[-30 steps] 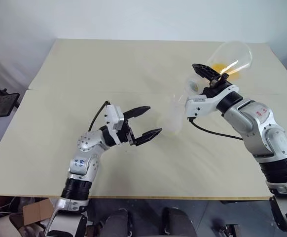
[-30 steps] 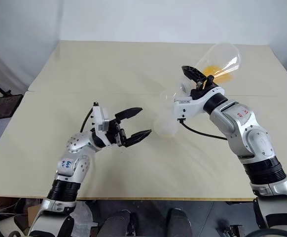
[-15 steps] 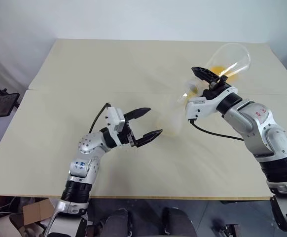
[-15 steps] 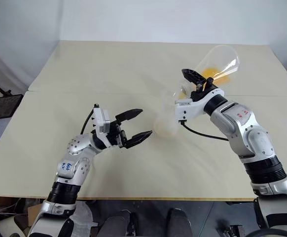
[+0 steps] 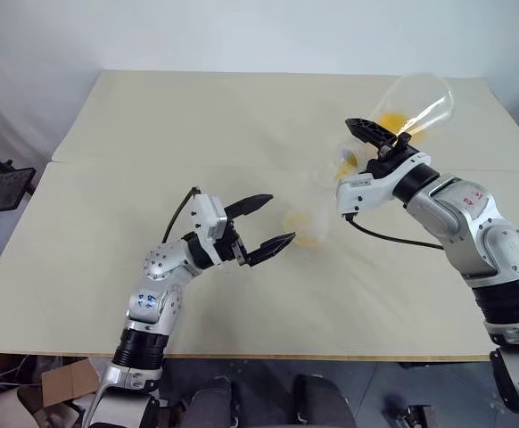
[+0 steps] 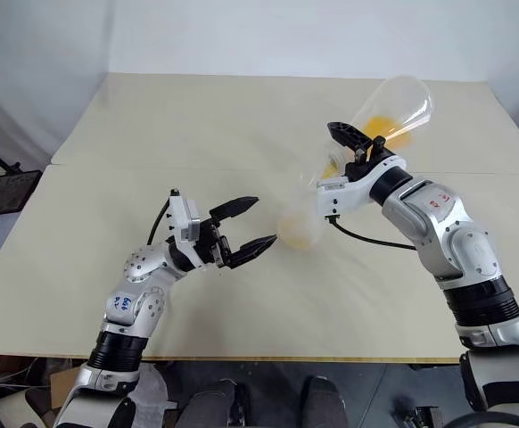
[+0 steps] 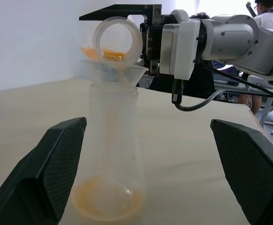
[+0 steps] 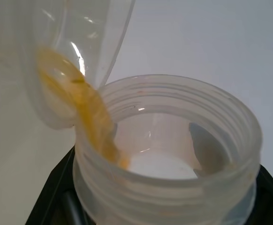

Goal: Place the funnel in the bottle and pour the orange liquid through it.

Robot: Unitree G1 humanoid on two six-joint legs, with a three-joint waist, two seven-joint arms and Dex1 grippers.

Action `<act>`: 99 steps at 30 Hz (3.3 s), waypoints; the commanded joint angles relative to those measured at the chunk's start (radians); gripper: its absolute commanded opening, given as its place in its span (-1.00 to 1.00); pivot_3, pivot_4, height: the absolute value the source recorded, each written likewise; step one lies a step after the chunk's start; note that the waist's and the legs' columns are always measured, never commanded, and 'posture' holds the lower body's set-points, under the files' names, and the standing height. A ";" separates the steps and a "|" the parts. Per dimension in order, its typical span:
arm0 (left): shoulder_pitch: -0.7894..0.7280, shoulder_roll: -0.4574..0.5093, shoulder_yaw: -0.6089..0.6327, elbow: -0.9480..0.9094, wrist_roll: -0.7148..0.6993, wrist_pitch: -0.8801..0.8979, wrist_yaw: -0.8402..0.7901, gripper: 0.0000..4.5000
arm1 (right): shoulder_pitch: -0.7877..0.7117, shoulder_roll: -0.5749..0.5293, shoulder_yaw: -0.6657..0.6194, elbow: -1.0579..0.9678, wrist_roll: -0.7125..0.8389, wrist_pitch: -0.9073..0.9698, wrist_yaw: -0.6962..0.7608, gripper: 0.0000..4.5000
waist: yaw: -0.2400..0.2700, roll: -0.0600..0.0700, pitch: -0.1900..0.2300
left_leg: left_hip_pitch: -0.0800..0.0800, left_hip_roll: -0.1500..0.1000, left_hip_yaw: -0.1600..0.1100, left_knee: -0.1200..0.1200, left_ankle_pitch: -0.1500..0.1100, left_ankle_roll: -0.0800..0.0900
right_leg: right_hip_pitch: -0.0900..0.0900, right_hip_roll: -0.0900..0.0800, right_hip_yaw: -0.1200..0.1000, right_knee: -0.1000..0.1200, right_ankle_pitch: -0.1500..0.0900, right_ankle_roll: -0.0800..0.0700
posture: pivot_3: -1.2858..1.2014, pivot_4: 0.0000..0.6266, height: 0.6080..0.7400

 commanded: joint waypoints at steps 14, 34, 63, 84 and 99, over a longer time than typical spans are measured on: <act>0.023 -0.023 -0.011 -0.043 0.002 -0.022 0.016 1.00 | -0.054 -0.030 -0.022 -0.008 -0.027 -0.051 -0.038 0.11 | 0.000 0.000 0.000 | 0.000 0.000 0.000 0.000 0.000 0.000 | 0.000 0.000 0.000 0.000 0.000 0.000 | 0.03 -0.52 1.00; 0.020 -0.044 -0.016 -0.027 0.008 -0.047 0.028 1.00 | -0.060 -0.033 -0.028 -0.019 -0.042 -0.061 -0.046 0.11 | 0.000 0.000 0.000 | 0.000 0.000 0.000 0.000 0.000 0.000 | 0.000 0.000 0.000 0.000 0.000 0.000 | 0.03 -0.52 1.00; 0.024 -0.049 -0.031 -0.035 0.005 -0.051 0.046 1.00 | -0.095 -0.030 -0.001 0.038 -0.087 -0.089 -0.106 0.11 | 0.000 0.000 0.000 | 0.000 0.000 0.000 0.000 0.000 0.000 | 0.000 0.000 0.000 0.000 0.000 0.000 | 0.03 -0.52 1.00; 0.021 -0.051 -0.034 -0.043 0.001 -0.043 0.052 1.00 | -0.065 -0.027 -0.008 0.020 -0.086 -0.080 -0.117 0.11 | 0.000 0.000 0.000 | 0.000 0.000 0.000 0.000 0.000 0.000 | 0.000 0.000 0.000 0.000 0.000 0.000 | 0.03 -0.52 1.00; 0.027 -0.056 -0.035 -0.043 0.003 -0.050 0.062 1.00 | -0.057 -0.029 -0.004 0.011 -0.093 -0.091 -0.129 0.11 | 0.000 0.000 0.000 | 0.000 0.000 0.000 0.000 0.000 0.000 | 0.000 0.000 0.000 0.000 0.000 0.000 | 0.03 -0.52 1.00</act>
